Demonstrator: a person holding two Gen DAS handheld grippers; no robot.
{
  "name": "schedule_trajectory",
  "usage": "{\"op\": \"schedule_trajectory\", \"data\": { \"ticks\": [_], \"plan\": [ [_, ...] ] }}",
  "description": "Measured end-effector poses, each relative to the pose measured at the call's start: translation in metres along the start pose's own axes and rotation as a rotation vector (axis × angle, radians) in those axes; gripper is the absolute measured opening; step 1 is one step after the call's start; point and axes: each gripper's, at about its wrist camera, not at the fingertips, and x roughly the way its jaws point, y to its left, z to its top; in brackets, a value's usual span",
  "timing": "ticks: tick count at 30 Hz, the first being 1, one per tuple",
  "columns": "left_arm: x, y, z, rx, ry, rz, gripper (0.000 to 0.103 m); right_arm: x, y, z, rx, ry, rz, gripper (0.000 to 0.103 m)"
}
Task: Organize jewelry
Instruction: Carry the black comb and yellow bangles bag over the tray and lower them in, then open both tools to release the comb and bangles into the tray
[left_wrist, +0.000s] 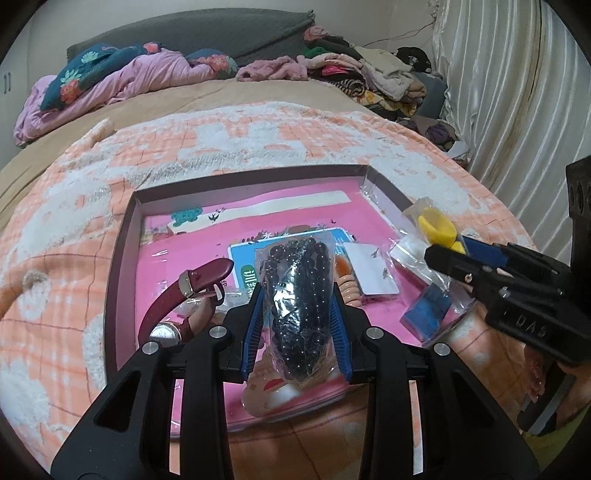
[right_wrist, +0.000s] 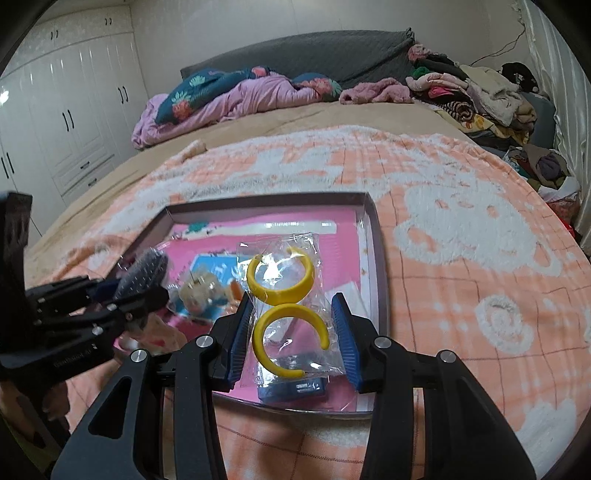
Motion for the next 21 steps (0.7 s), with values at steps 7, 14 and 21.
{"op": "schedule_trajectory", "data": {
  "ticks": [7,14,21],
  "plan": [
    [0.001,0.000,-0.001,0.000,0.001,0.001,0.026,0.009,0.003,-0.007,-0.019,0.022,-0.025,0.042],
    [-0.008,0.000,-0.002,0.005,-0.022,0.002,0.038,-0.006,-0.001,-0.006,0.012,-0.001,-0.016,0.059],
    [-0.054,-0.006,-0.005,-0.015,-0.078,0.011,0.059,-0.067,0.006,-0.008,0.011,-0.084,0.003,0.076]
  ]
}}
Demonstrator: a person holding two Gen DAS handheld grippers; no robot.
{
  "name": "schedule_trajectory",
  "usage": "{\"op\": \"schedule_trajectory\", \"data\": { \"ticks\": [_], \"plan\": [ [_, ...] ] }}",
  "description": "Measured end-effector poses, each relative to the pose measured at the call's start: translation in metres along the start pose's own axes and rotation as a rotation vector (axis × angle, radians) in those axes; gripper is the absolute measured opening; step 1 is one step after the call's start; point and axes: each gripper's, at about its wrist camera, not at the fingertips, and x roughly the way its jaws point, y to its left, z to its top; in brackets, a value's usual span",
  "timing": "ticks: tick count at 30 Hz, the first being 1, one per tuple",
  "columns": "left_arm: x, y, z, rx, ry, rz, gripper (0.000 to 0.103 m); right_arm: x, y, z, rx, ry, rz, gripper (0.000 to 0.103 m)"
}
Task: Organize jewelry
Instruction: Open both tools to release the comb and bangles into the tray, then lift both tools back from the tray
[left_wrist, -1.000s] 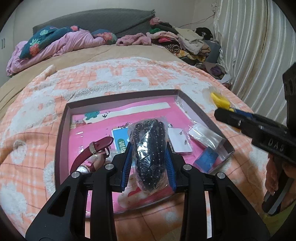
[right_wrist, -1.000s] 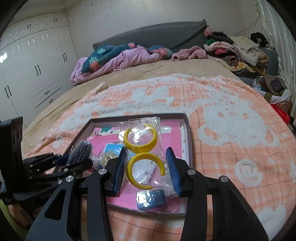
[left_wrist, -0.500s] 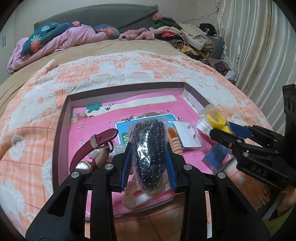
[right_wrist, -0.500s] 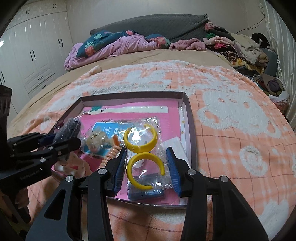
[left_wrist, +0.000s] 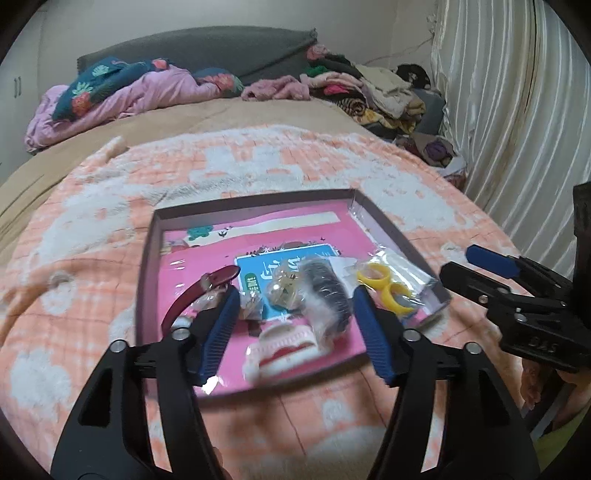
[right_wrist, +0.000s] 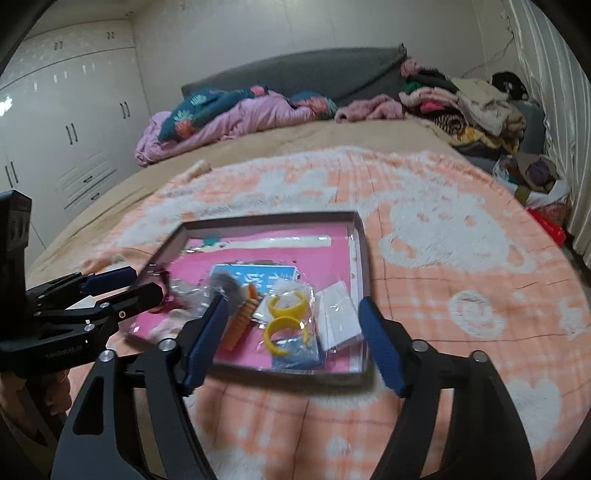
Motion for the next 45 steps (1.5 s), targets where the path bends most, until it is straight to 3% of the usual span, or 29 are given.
{"op": "schedule_trajectory", "data": {
  "ticks": [2,12,28,45],
  "plan": [
    [-0.015,-0.002,-0.005,-0.005,-0.013,0.010,0.064,-0.021,0.005,-0.005,-0.006,-0.029,0.000,0.087],
    [-0.065,-0.002,-0.042,-0.054,-0.022,0.045,0.093,-0.076,0.031,-0.038,-0.024,-0.059,0.013,0.098],
    [-0.093,-0.011,-0.101,-0.085,-0.007,0.101,0.094,-0.094,0.040,-0.078,-0.038,-0.011,-0.037,0.099],
    [-0.103,-0.005,-0.102,-0.108,-0.016,0.137,0.094,-0.099,0.055,-0.089,-0.079,0.019,-0.008,0.099]
  ]
}}
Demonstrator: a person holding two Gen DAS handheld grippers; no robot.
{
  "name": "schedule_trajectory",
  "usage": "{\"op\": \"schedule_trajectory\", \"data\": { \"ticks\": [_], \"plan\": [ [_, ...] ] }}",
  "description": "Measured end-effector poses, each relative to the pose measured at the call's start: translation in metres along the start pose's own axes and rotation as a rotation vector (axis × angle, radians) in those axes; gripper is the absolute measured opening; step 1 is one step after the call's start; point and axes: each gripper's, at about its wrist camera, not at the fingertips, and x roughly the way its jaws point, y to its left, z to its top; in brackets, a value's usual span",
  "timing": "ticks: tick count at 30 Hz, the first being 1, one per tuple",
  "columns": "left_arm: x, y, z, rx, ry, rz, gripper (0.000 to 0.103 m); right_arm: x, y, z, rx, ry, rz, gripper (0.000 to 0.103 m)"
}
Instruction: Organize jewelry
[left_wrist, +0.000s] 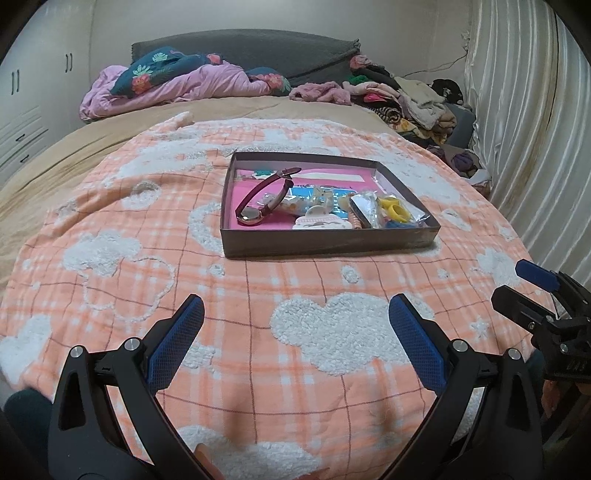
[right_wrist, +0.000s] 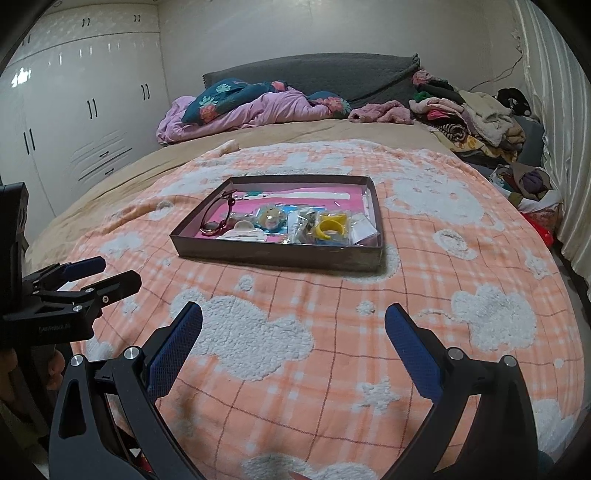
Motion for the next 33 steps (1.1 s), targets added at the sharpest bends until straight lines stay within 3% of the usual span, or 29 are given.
{"op": "schedule_trajectory", "data": {
  "ticks": [33],
  "plan": [
    [-0.010,-0.001,0.003,0.005,-0.008,0.006,0.094,0.000,-0.001,0.000,-0.002,0.000,-0.004,0.099]
  ]
}}
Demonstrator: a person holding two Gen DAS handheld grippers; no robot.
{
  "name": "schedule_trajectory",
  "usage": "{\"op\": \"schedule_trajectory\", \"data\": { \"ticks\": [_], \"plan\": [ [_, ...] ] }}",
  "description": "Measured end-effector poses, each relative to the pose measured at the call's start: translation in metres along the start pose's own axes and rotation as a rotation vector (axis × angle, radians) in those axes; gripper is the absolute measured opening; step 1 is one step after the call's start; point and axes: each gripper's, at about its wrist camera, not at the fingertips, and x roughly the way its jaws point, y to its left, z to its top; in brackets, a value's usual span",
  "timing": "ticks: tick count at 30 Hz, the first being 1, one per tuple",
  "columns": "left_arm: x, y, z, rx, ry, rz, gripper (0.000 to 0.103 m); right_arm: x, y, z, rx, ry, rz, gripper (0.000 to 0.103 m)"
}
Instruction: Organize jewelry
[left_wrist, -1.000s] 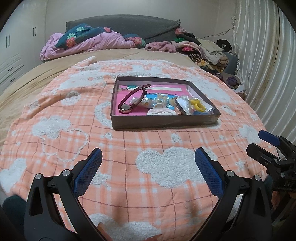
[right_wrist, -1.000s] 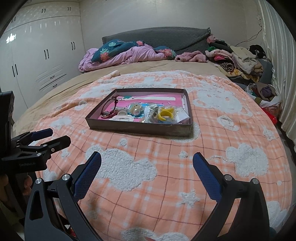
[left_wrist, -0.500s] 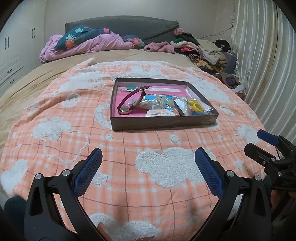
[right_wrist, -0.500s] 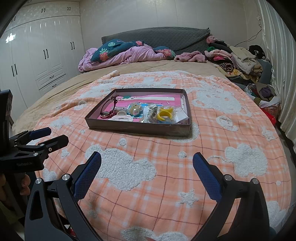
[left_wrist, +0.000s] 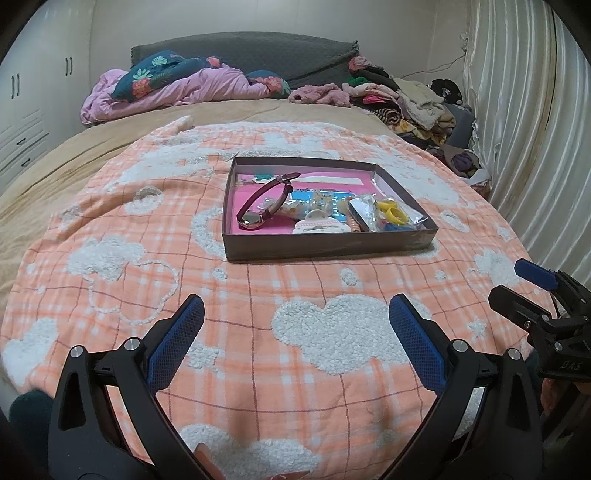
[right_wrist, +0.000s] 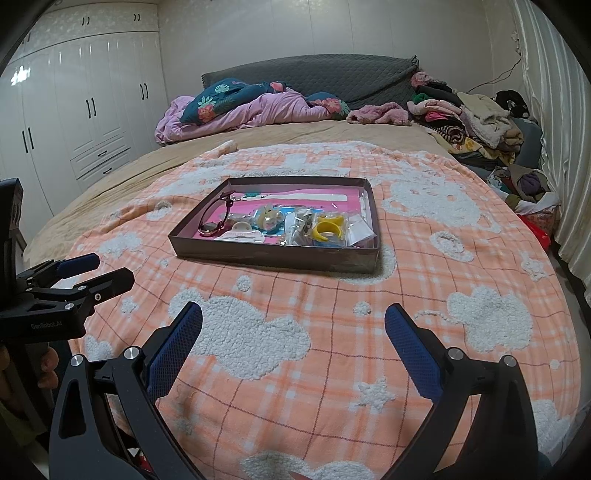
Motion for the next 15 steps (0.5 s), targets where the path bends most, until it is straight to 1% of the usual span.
{"op": "schedule_trajectory", "data": {
  "ticks": [15],
  "plan": [
    [0.0005,-0.0010,0.0001,0.006,0.001,0.002,0.094,0.0000,-0.0006,0.0000,-0.001,0.000,-0.001,0.099]
  ]
}}
